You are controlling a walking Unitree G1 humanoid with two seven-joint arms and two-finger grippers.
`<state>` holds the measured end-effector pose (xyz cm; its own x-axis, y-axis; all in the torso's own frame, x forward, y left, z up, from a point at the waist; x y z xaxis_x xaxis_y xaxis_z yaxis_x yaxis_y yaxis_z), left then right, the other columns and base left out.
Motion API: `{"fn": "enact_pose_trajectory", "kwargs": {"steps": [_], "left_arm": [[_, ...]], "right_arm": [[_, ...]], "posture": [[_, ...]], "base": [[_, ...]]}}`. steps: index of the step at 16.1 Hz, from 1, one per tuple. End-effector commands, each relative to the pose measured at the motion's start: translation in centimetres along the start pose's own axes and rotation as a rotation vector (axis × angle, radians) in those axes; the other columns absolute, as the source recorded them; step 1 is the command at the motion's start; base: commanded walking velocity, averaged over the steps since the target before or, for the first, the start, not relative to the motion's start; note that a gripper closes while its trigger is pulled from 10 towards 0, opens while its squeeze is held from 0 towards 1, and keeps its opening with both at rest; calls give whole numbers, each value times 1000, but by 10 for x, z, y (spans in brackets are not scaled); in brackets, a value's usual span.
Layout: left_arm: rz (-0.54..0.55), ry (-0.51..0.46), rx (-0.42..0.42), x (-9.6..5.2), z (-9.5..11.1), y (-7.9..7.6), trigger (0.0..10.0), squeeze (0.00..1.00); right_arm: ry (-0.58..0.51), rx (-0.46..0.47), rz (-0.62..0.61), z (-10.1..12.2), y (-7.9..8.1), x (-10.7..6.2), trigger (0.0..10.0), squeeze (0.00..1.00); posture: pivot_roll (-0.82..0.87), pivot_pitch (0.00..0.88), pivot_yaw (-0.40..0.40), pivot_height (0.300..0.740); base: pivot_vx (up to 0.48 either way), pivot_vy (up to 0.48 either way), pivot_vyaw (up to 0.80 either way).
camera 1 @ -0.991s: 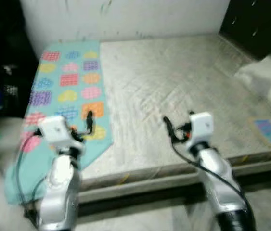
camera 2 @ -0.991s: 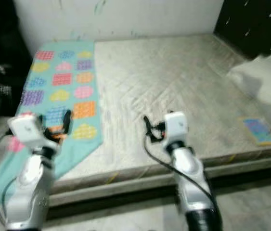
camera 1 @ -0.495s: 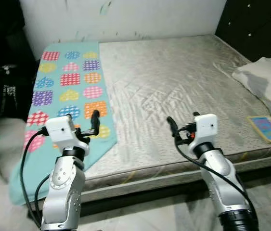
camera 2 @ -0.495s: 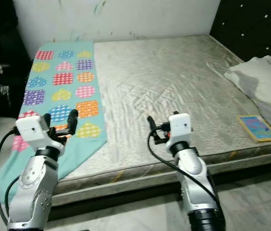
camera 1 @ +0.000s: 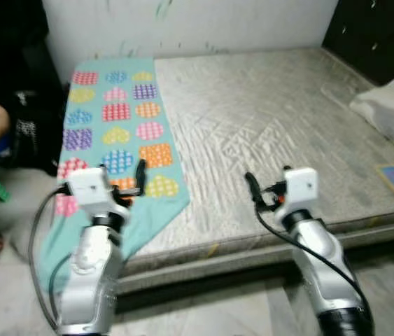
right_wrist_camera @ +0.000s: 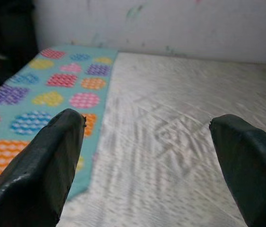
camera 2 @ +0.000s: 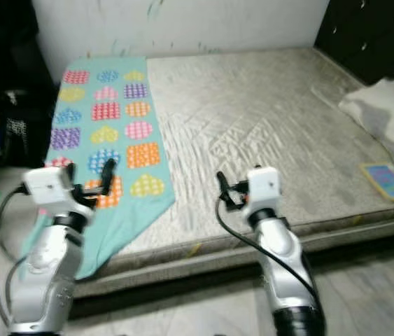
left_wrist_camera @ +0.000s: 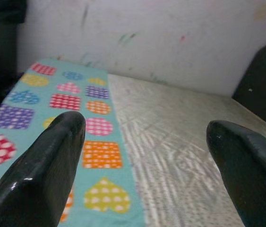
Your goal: Clean up the room
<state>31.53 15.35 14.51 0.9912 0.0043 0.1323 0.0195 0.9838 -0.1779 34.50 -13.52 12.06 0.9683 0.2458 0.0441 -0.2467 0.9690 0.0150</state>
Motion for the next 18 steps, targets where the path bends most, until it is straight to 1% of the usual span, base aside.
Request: {"fn": "enact_pose_trajectory", "kwargs": {"steps": [1,7,11,13,18], "left_arm": [[-18,-22,-6,0,5,-4,10000,0],[-33,-29,-10,-2,6,-6,10000,0],[-25,-21,-7,-1,5,-6,10000,0],[9,-2,2,0,1,-2,10000,0],[27,7,5,1,-1,0,10000,0]], "right_arm": [[-9,-12,0,3,-1,1,10000,0],[-6,-17,-2,2,-2,1,10000,0],[-9,-20,-6,3,-3,2,10000,0],[-9,-23,-6,3,-3,2,10000,0],[-4,-30,-12,2,-6,2,10000,0]], "posture": [[-161,55,10,740],[-160,53,9,740],[-161,59,10,740],[-162,58,9,740],[-161,59,10,740]], "base": [[0,0,0],[396,0,0],[384,0,0],[0,0,0],[0,0,0]]}}
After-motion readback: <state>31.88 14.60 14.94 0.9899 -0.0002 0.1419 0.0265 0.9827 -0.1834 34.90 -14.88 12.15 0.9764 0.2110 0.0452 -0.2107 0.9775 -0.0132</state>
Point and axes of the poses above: a point about 5 cm out from each wrist's last joint towards the gripper, its own x axis pointing out of the wrist towards the gripper, its own z axis along the axis of the wrist's last joint, y = z × x, the point moved 4 cm from there along x, pointing out of the wrist towards the gripper, and after that the axes turned 4 degrees about x, right-handed, at the moved point
